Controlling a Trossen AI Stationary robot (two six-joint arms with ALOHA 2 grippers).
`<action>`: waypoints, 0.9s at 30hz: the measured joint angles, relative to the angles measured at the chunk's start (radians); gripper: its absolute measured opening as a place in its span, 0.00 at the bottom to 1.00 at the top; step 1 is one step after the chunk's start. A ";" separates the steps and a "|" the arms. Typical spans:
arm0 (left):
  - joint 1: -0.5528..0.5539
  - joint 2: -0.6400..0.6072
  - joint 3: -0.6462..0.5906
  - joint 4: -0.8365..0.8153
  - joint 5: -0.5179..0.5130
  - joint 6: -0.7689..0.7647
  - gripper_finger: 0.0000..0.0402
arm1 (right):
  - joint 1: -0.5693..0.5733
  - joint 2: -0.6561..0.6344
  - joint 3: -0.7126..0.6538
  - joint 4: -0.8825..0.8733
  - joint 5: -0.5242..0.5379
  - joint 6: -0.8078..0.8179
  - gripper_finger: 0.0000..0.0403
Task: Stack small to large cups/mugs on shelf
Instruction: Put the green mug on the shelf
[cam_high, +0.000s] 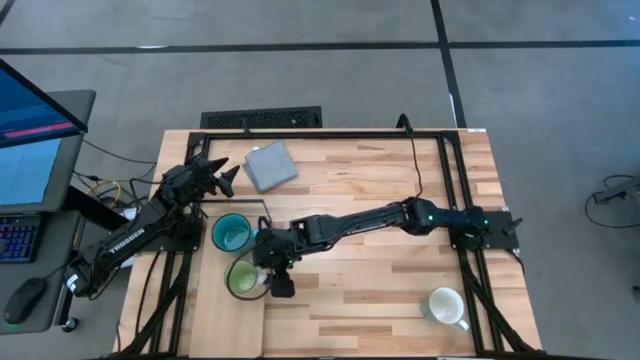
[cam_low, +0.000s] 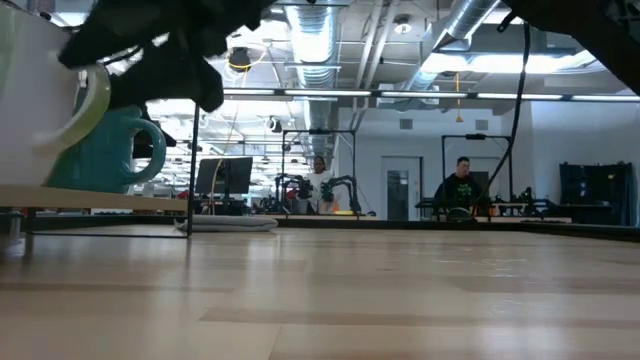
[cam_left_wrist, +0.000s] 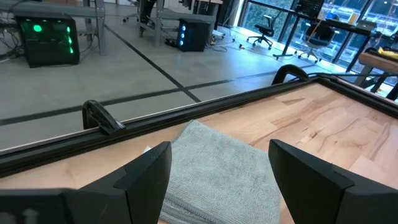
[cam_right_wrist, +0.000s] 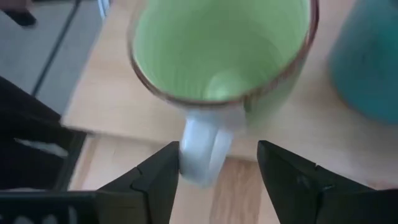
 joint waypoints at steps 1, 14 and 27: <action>0.000 0.000 0.000 0.000 0.000 0.000 0.65 | 0.000 0.000 -0.002 -0.006 0.001 -0.006 0.60; 0.000 0.000 0.000 -0.001 0.000 0.000 0.65 | -0.001 -0.006 -0.001 0.060 0.012 -0.064 0.60; 0.000 0.000 0.000 -0.001 0.000 0.000 0.65 | -0.001 -0.006 -0.001 0.146 0.012 -0.067 0.59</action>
